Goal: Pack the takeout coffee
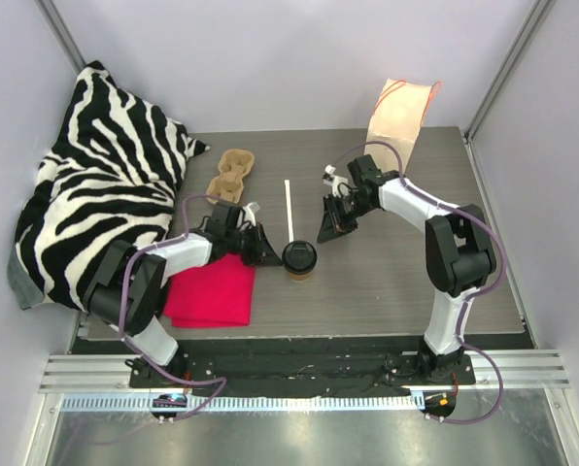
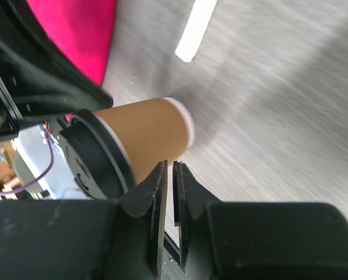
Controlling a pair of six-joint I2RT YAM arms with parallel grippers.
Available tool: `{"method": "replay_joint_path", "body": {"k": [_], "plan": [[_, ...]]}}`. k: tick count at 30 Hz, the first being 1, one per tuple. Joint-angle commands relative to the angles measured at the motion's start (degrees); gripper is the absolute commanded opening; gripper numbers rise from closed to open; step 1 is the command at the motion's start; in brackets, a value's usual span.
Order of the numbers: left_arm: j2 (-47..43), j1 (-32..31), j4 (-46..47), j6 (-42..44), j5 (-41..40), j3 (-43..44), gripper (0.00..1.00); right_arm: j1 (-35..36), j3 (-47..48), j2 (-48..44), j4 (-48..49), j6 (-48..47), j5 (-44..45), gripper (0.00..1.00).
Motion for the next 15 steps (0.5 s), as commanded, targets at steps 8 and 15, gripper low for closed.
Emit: {"method": "replay_joint_path", "body": {"k": [8,15], "plan": [[5.3,-6.6,18.4,-11.2,2.0,-2.3,0.07,-7.6,-0.8,-6.2,-7.0,-3.8,1.5,0.18],[9.1,-12.3,26.9,-16.4,0.7,-1.5,0.07,-13.5,0.1,-8.1,-14.7,-8.9,2.6,0.18]]}}
